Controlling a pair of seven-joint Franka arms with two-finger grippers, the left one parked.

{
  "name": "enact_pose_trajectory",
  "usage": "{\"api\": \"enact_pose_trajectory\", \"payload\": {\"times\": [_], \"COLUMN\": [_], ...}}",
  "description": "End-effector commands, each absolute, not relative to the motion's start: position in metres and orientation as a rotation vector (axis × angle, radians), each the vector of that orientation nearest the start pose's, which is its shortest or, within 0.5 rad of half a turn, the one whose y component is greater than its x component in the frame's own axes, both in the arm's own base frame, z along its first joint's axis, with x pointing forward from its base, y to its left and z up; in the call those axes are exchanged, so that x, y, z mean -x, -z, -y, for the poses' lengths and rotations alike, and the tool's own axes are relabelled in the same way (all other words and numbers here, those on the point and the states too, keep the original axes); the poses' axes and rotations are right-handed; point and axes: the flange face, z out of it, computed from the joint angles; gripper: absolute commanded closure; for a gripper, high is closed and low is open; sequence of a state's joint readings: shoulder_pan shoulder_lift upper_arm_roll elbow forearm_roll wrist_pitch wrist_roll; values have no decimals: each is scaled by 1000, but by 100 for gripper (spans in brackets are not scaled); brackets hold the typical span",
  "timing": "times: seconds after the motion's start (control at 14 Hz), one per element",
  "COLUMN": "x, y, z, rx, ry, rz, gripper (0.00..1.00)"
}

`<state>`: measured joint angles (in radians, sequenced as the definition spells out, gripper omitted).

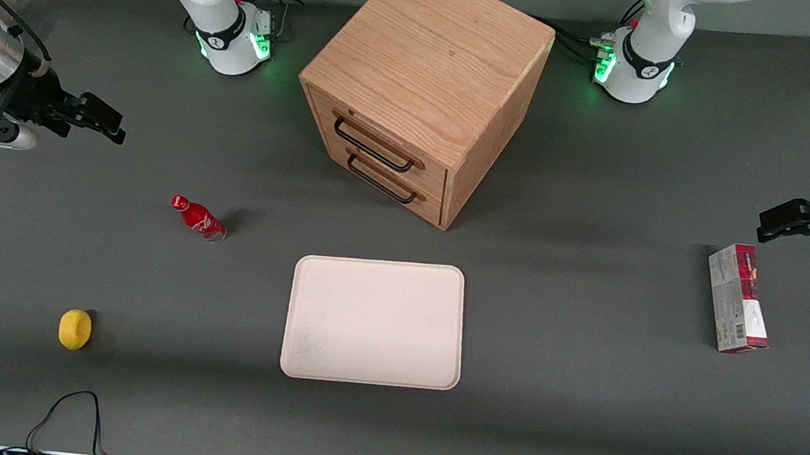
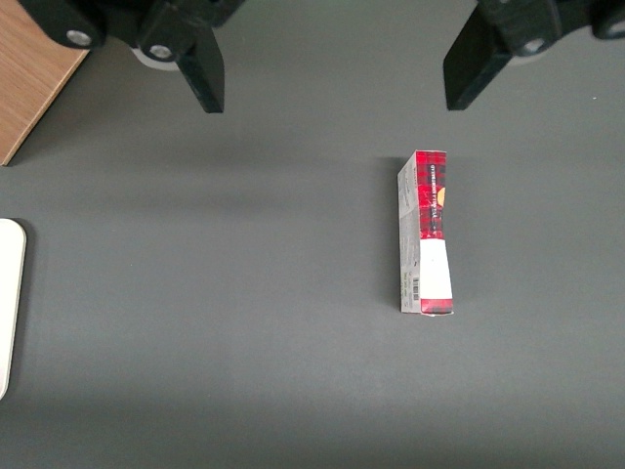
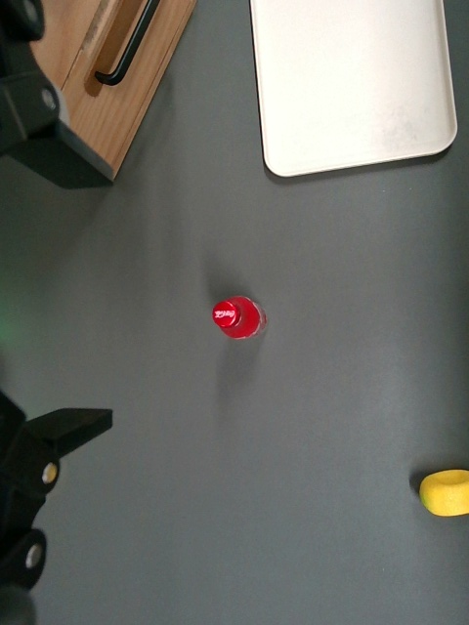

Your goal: Open upper drawer

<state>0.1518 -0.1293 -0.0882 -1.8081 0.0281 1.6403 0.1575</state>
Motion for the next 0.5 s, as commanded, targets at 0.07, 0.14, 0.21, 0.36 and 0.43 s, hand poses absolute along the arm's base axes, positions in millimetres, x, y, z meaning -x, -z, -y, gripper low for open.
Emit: {"api": "enact_pose_trajectory", "payload": {"times": [0.07, 0.14, 0.21, 0.36, 0.43], "x": [-511, -513, -515, -518, -520], "y": [-590, -594, -597, -600, -601], "z": [-31, -29, -30, -39, -42], "rx": [3116, 3115, 3116, 3116, 3115], "ry": [-74, -60, -50, -40, -38], "rz": [-112, -117, -112, -30, -8], "gripper": [0, 0, 0, 0, 0]}}
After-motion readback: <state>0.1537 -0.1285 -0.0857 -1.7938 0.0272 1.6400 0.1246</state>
